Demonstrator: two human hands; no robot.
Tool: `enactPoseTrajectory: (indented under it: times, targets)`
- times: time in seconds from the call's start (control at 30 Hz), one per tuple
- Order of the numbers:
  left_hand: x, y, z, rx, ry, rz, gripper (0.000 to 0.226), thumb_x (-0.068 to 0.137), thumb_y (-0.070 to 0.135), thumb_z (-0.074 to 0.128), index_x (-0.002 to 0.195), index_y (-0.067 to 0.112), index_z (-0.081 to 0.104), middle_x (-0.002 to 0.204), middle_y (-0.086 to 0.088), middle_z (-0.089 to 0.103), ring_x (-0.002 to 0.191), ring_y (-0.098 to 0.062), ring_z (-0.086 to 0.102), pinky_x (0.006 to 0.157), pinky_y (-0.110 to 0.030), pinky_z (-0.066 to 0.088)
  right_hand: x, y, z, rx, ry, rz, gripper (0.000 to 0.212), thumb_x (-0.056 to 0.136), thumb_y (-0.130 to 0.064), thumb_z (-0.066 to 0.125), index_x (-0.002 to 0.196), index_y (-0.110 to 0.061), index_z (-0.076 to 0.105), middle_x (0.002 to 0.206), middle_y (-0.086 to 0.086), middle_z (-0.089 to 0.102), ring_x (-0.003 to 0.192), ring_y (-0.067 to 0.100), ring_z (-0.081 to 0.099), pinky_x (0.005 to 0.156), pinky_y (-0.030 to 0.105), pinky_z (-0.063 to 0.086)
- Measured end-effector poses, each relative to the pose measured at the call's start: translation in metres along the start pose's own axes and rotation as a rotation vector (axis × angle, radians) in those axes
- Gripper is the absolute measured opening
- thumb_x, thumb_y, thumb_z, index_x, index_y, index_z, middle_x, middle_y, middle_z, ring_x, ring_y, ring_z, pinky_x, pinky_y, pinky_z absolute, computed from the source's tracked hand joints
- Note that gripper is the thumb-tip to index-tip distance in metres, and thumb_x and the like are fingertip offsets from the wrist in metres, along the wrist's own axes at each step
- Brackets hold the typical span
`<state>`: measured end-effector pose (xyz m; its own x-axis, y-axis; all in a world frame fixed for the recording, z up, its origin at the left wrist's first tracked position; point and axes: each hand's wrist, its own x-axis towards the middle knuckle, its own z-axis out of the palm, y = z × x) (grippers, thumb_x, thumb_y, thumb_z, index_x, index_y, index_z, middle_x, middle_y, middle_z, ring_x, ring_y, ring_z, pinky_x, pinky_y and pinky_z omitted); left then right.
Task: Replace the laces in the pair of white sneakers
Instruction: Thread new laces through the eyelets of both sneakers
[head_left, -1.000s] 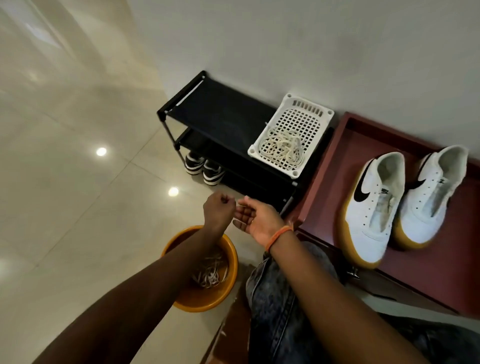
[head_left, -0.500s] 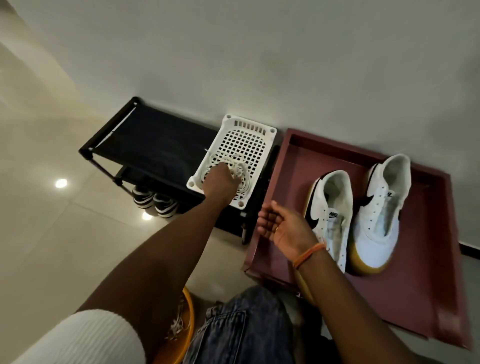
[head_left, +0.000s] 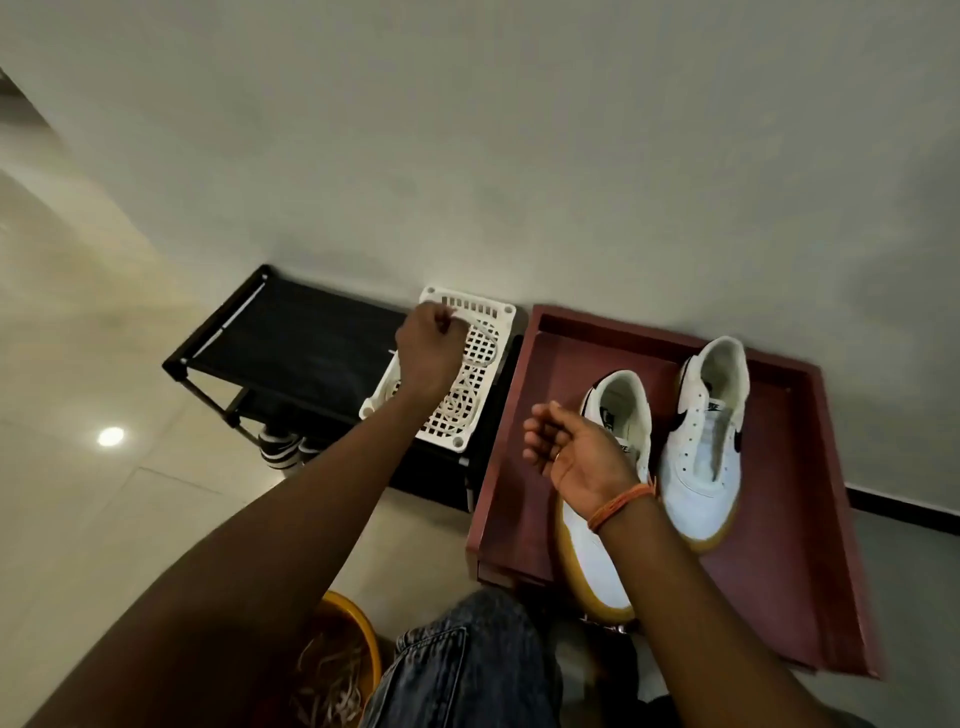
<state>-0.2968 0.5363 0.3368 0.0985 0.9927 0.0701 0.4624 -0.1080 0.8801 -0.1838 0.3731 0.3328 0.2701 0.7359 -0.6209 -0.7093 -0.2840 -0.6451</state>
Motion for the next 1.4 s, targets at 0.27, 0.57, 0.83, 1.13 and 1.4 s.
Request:
enactPoseTrajectory:
  times: [0.27, 0.57, 0.83, 1.13, 1.4]
  targets:
    - [-0.031, 0.146, -0.028, -0.395, -0.506, 0.131, 0.013, 0.092, -0.005, 0.051, 0.091, -0.006, 0.064, 0.076, -0.016, 0.065, 0.049, -0.015, 0.057, 0.05, -0.025, 0.046, -0.044, -0.074, 0.004, 0.055, -0.117, -0.144, 0.049, 0.097, -0.053, 0.042, 0.107, -0.007, 0.056, 0.09, 0.019, 0.072, 0.082, 0.029, 0.07, 0.076, 0.042, 0.055]
    - [-0.075, 0.179, -0.035, -0.074, -1.182, 0.298, 0.009, 0.093, 0.01, 0.066, 0.091, 0.008, 0.073, 0.065, -0.001, 0.062, 0.051, -0.01, 0.05, 0.051, -0.021, 0.042, -0.079, -0.172, -0.003, 0.483, -0.171, -0.244, 0.01, 0.078, -0.008, 0.064, 0.085, -0.002, 0.059, 0.074, 0.011, 0.068, 0.067, 0.017, 0.068, 0.062, 0.031, 0.059]
    - [-0.044, 0.131, -0.037, -0.491, -0.539, -0.219, 0.006, 0.093, 0.006, 0.063, 0.091, 0.007, 0.069, 0.074, -0.003, 0.059, 0.052, -0.011, 0.046, 0.049, -0.019, 0.037, -0.075, -0.164, -0.137, 0.249, 0.251, -0.178, 0.025, 0.098, -0.005, 0.045, 0.075, -0.011, 0.047, 0.041, -0.002, 0.051, 0.026, 0.002, 0.034, 0.03, 0.012, 0.028]
    - [-0.069, 0.135, 0.031, -0.4, -0.329, -0.116, 0.016, 0.093, 0.002, 0.057, 0.079, 0.005, 0.064, 0.058, 0.003, 0.061, 0.047, -0.01, 0.052, 0.046, -0.02, 0.042, -0.049, -0.05, -0.221, -0.04, 0.548, -0.11, 0.026, 0.099, -0.01, 0.051, 0.074, -0.008, 0.056, 0.039, 0.0, 0.048, 0.026, 0.005, 0.029, 0.031, 0.01, 0.023]
    - [-0.171, 0.092, 0.142, 0.05, -1.026, 0.42, 0.018, 0.087, 0.008, 0.054, 0.096, 0.002, 0.07, 0.088, -0.01, 0.072, 0.079, -0.019, 0.066, 0.073, -0.037, 0.053, -0.062, -0.033, -0.146, -0.102, 0.154, -0.324, 0.042, 0.097, -0.053, 0.043, 0.113, -0.021, 0.065, 0.087, 0.002, 0.071, 0.064, 0.009, 0.063, 0.048, 0.022, 0.044]
